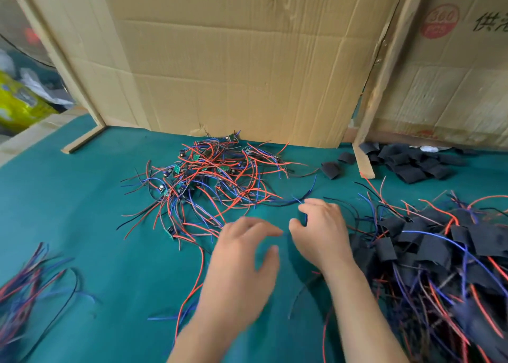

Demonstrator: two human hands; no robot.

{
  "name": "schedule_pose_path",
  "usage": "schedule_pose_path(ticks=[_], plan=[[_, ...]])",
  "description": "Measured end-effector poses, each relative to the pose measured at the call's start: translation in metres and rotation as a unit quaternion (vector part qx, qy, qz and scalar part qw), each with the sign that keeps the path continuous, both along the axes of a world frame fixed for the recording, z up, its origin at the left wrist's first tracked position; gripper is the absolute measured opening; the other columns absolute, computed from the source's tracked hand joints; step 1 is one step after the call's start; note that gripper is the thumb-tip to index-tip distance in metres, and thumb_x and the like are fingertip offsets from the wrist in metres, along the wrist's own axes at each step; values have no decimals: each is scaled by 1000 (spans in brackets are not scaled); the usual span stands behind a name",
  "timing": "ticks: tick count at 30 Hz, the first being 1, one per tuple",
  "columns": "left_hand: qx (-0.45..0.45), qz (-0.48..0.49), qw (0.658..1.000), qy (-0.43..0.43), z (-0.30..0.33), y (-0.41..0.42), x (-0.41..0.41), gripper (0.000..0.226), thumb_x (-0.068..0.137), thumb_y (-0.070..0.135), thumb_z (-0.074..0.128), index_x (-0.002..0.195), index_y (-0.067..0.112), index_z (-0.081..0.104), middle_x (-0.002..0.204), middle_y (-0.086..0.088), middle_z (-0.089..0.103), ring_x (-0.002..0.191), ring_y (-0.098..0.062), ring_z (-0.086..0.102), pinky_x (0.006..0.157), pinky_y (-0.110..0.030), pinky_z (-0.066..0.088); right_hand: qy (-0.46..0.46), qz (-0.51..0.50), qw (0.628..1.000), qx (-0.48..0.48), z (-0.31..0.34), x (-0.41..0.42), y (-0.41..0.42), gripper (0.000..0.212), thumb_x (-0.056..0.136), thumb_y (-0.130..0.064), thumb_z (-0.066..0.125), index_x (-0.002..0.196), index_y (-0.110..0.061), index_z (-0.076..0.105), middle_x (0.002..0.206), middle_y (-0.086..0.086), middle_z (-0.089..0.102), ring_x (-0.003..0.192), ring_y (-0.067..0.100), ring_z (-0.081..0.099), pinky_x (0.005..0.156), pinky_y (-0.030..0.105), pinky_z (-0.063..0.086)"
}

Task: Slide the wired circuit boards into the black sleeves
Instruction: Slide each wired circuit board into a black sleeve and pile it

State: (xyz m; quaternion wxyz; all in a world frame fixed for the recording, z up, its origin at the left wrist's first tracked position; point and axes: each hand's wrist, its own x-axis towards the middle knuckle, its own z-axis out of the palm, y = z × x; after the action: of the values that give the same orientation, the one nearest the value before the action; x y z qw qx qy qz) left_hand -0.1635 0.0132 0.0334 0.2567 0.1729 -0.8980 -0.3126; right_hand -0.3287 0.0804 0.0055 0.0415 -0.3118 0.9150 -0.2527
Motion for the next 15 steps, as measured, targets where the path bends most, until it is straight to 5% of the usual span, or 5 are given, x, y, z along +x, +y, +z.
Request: schedule_pose_path(ticks=[2, 4, 8, 11, 15], plan=[[-110, 140, 974, -143, -22, -37, 32, 45, 98, 33, 57, 143, 31, 51, 150, 0, 45, 143, -27, 34, 116, -26, 24, 10, 4, 1000, -17, 0, 3, 1, 42, 92, -30, 62, 131, -15, 67, 150, 2, 54, 131, 33, 45, 110, 40, 38], [-160, 150, 939, -267, -35, -40, 44, 58, 102, 52, 40, 156, 38, 24, 167, 0, 14, 155, -27, 6, 124, -34, 11, 36, 36, 998, 22, -1, 8, -2, 54, 93, -43, 60, 146, -30, 54, 163, -4, 37, 145, 33, 31, 116, 45, 32], [-77, 66, 979, -176, -45, -33, 61, 44, 97, 43, 53, 140, 31, 55, 159, 5, 35, 152, -17, 21, 125, -32, 10, 42, 89, 991, 88, -4, 21, -16, 68, 94, -61, 49, 156, -39, 33, 169, -14, 21, 158, 30, -2, 123, 61, 8], [-22, 34, 996, -82, -42, -22, 63, 26, 92, 27, 65, 118, 27, 70, 142, 14, 53, 139, 0, 41, 118, -21, 26, 39, 72, 997, 8, -3, 22, -17, 46, 92, -46, 62, 136, -31, 59, 144, -8, 56, 151, 25, 29, 122, 56, 18], [30, 15, 999, -24, -38, -10, 62, 21, 87, 15, 65, 101, 26, 75, 122, 22, 64, 121, 12, 54, 101, -6, 35, 39, 63, 993, -92, 4, 20, -9, 8, 82, -23, 75, 89, -23, 78, 89, -3, 75, 100, 30, 63, 90, 38, 48]])
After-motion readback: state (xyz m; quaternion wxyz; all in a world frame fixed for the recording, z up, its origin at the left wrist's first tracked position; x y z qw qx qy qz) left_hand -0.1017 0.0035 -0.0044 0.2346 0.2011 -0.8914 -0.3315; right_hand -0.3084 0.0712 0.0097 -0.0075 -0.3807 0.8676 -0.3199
